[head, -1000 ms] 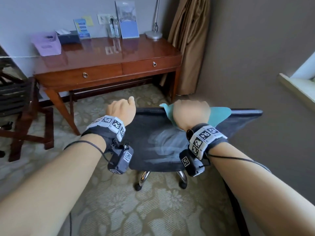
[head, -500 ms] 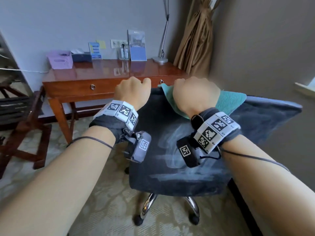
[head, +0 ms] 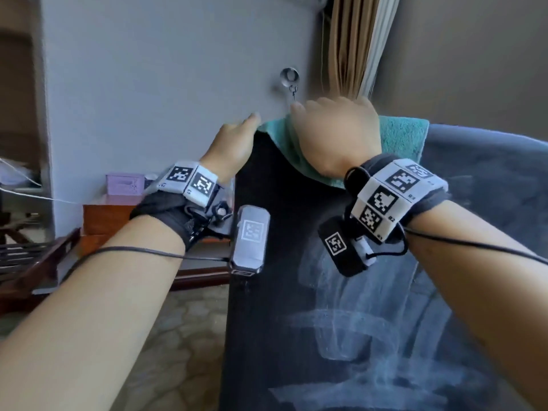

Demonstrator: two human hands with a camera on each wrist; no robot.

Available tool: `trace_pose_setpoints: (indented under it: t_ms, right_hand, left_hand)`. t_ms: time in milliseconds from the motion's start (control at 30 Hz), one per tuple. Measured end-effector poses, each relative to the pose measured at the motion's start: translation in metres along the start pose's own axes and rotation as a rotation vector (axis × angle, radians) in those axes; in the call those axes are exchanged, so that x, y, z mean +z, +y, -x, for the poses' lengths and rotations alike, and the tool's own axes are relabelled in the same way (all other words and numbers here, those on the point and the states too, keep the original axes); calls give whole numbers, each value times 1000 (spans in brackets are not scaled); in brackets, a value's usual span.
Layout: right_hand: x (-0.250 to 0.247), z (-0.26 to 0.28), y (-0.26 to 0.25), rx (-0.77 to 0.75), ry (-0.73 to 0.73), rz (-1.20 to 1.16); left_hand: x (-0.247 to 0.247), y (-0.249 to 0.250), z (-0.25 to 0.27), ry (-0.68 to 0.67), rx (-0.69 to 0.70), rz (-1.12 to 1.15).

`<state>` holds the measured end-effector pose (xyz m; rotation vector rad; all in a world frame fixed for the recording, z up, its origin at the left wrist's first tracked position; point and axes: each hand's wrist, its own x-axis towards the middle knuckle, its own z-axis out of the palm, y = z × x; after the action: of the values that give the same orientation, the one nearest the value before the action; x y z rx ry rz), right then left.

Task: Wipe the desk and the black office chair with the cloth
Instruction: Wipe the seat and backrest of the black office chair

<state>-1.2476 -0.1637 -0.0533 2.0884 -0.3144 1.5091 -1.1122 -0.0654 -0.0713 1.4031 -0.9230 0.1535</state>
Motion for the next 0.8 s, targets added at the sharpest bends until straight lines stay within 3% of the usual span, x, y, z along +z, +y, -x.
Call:
trace_pose_setpoints:
  t_ms: [100, 333, 467, 567, 800]
  right_hand:
    - [11, 16, -9, 81, 173, 29]
    - [31, 6, -50, -95, 242, 10]
    - [49, -3, -83, -281, 210, 29]
    - [61, 4, -80, -418, 187, 23]
    - [67, 47, -54, -652, -81, 74]
  left_hand:
    - [-11, -14, 13, -52, -166, 378]
    - [-19, -12, 16, -151, -278, 595]
    - [-28, -24, 11, -172, -357, 845]
    - [-33, -37, 13, -193, -347, 972]
    - [-14, -69, 32, -189, -438, 992]
